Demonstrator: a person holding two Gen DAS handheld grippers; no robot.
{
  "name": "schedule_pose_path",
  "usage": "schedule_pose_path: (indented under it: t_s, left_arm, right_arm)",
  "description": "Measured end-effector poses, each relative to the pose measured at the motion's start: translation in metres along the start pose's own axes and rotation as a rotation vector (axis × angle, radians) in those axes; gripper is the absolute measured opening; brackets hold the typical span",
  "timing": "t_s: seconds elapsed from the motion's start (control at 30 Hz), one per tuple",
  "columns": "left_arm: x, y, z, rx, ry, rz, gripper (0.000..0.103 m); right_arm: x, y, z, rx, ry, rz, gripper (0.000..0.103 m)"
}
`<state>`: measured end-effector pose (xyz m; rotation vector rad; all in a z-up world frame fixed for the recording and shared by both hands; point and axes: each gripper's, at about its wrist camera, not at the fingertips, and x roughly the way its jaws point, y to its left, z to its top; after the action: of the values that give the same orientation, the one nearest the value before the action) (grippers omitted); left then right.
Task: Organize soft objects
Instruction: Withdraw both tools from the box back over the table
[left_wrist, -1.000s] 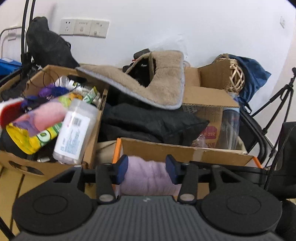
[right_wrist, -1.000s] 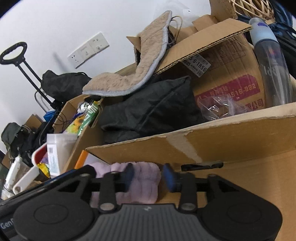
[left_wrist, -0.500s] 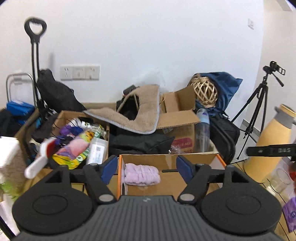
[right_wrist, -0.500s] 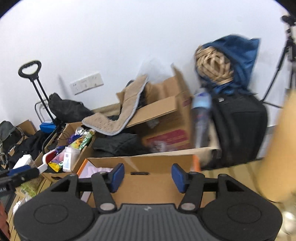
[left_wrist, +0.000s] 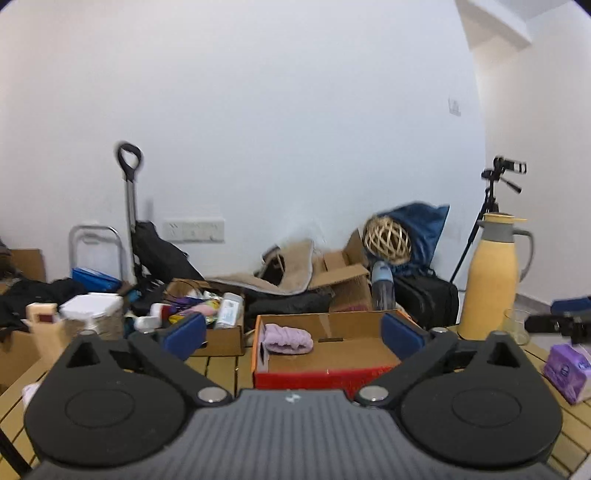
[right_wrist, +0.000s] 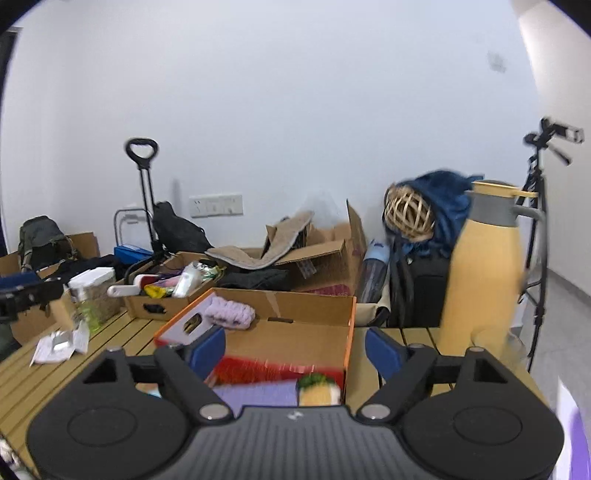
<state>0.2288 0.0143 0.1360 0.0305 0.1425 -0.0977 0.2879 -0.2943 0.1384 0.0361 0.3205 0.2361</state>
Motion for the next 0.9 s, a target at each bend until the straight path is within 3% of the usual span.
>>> schedule_pose_path:
  t_s: [0.17,0.33,0.4,0.7,0.9]
  left_arm:
    - [-0.085,-0.013,-0.054,-0.018,-0.046,0.028,0.103]
    - [-0.126,-0.013,-0.094,-0.082,0.052,0.013,0.103]
    - [-0.128,-0.01,-0.099,-0.081,0.076,0.008,0.103]
    - [-0.12,-0.019,-0.102,-0.058,0.071,-0.004,0.103]
    - [-0.088,-0.031,-0.118,-0.042,0.155,-0.057,0.103]
  right_arm:
    - [-0.074,0.027,-0.078,0.004,-0.055,0.014,0.099]
    - [-0.124,0.054,-0.138,0.016,-0.08,-0.01,0.102]
    - [-0.133,0.057,-0.149,0.068,-0.06,0.016,0.102]
    - [-0.132,0.07,-0.15,0.015,-0.057,0.022,0.098]
    - [-0.106,0.066,-0.158,0.027,0.0,0.034,0.091]
